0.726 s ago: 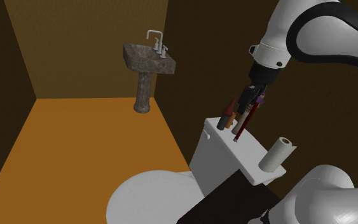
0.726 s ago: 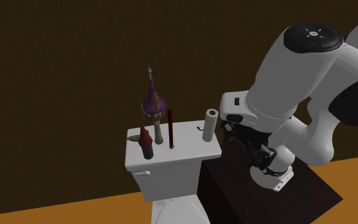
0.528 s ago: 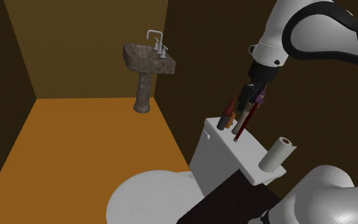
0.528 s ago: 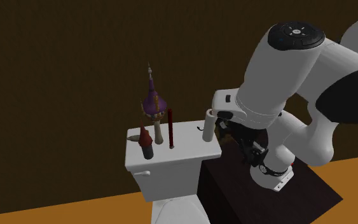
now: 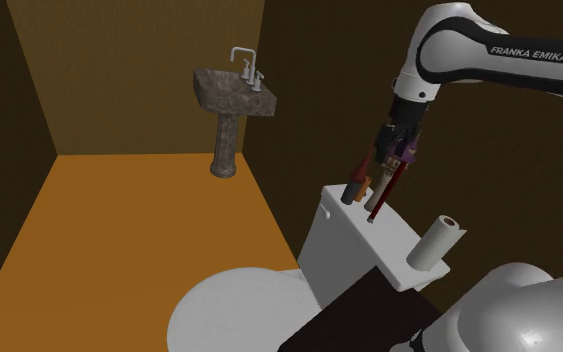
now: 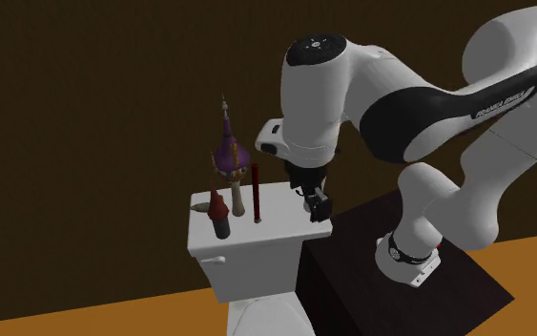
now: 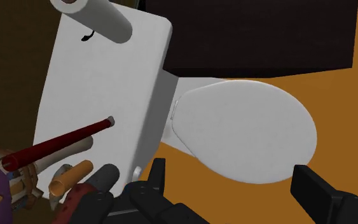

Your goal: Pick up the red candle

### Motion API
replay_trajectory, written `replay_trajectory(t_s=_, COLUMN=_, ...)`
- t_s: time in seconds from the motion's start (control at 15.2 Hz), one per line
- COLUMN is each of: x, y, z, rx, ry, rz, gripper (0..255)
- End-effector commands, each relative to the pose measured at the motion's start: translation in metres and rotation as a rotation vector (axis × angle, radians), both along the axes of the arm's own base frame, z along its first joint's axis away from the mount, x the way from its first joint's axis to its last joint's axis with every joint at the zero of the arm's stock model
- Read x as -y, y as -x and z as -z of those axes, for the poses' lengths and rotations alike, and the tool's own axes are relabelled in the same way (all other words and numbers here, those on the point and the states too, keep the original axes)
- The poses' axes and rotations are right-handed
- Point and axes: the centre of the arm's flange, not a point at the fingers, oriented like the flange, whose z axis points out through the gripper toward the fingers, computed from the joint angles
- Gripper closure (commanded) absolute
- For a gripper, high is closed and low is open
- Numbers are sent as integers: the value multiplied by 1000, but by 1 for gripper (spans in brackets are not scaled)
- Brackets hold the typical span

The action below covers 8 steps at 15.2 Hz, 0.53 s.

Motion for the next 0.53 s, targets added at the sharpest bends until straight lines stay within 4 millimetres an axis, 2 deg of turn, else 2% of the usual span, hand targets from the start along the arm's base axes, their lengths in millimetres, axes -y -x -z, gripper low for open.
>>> replay_trajectory(t_s=0.0, x=24, y=-10, z=6, rx=-19, ry=-7, rz=40, gripper=0)
replay_trajectory(t_s=0.46, x=120, y=-37, z=30, rx=-85, ry=-34, rz=178, gripper=0)
